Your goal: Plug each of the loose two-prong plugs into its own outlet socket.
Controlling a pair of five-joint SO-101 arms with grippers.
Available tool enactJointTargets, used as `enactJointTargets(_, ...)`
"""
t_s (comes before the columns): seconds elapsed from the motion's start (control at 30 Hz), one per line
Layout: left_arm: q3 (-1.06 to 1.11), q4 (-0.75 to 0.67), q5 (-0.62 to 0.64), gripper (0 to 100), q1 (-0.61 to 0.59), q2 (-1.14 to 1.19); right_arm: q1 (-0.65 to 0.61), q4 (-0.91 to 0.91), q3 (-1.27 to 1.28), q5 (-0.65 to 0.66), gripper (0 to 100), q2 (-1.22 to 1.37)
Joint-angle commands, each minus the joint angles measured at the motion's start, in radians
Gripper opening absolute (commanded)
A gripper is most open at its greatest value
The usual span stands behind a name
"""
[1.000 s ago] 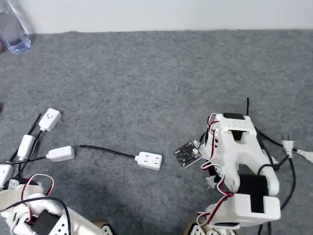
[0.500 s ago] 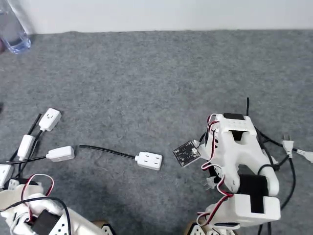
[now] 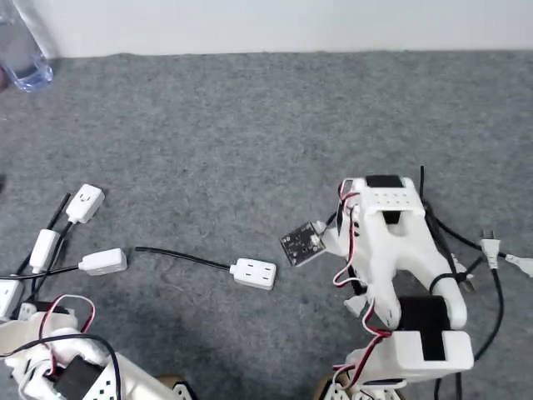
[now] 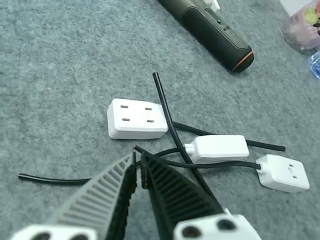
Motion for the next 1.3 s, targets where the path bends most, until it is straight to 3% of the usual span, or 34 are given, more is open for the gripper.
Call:
enactJointTargets(0.0, -0.005, 0.003, -0.009, 1, 0.006, -0.012, -0.007, 0.051, -0.074, -0.012, 0.8, -0.010)
enactJointTargets(0.2, -0.005, 0.003, -0.009, 1, 0.006, -0.012, 0.001, 0.145, -0.072, -0.068, 4.6, -0.010)
enactJointTargets(0.4, -0.005, 0.003, -0.009, 1, 0.006, -0.012, 0.065, 0.217, -0.069, -0.058, 32.5, -0.010)
enactJointTargets(0.47, -0.005, 0.003, -0.009, 1, 0.006, -0.012, 0.114, 0.196, -0.038, 0.017, 36.9, -0.010)
enactJointTargets(0.57, -0.005, 0.003, -0.009, 1, 0.006, -0.012, 0.196, 0.148, 0.012, 0.164, 34.2, -0.010)
enactJointTargets(0.83, -0.005, 0.005, -0.009, 1, 0.018, -0.012, 0.366, 0.050, 0.043, 0.373, 27.3, 0.002)
enactJointTargets(0.97, -0.005, 0.043, -0.011, 1, 0.032, -0.012, 0.341, 0.018, 0.083, 0.448, 27.3, -0.001)
enactJointTargets(1.27, -0.005, 0.081, -0.012, 1, 0.032, -0.012, 0.260, -0.022, 0.163, 0.440, 27.0, -0.010)
